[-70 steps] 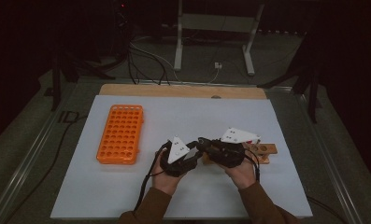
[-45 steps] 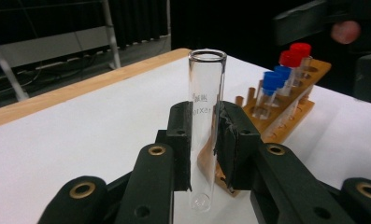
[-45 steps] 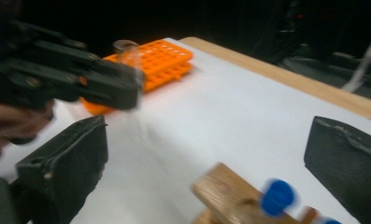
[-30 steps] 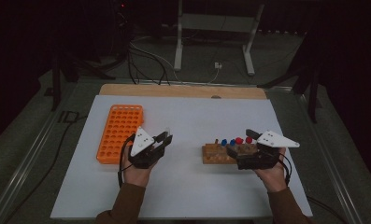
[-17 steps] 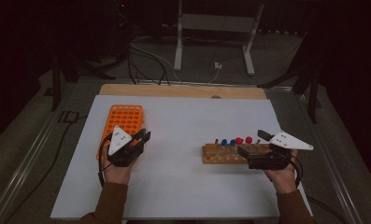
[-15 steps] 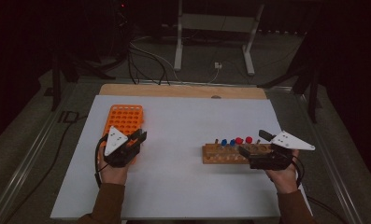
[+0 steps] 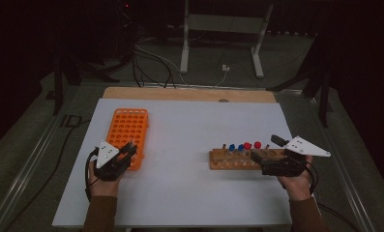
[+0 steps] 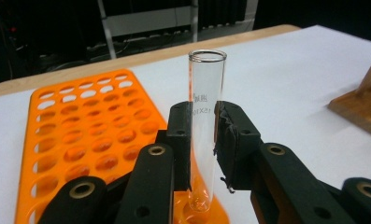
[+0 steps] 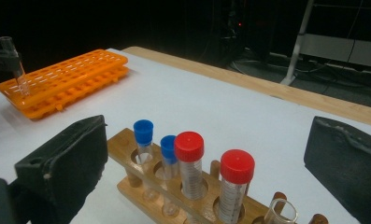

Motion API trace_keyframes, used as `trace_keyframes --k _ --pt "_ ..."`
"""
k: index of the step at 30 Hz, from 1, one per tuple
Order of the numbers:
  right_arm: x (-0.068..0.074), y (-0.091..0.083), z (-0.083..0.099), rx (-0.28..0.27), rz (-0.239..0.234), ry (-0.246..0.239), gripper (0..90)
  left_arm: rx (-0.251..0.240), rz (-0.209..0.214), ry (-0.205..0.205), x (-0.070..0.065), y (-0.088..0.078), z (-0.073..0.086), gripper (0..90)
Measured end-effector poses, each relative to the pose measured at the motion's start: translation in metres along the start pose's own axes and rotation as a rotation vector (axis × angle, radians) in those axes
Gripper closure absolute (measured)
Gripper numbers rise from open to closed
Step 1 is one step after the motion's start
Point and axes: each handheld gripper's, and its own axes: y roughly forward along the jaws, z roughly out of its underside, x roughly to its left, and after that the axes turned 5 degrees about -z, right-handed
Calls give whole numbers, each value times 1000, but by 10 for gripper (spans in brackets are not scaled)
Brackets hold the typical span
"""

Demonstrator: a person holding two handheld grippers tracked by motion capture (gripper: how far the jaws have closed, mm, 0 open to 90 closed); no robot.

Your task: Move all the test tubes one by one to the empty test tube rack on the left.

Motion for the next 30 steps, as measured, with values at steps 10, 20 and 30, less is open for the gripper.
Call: trace_keyframes --k 10,20,30 --pt "-2 -3 2 -5 -1 3 0 93 -9 28 -1 3 14 763" --pt "-2 -3 3 -4 -4 3 0 140 2 44 -1 3 19 767" --pt "-3 -4 3 -7 -2 2 0 180 3 58 -3 7 22 764"
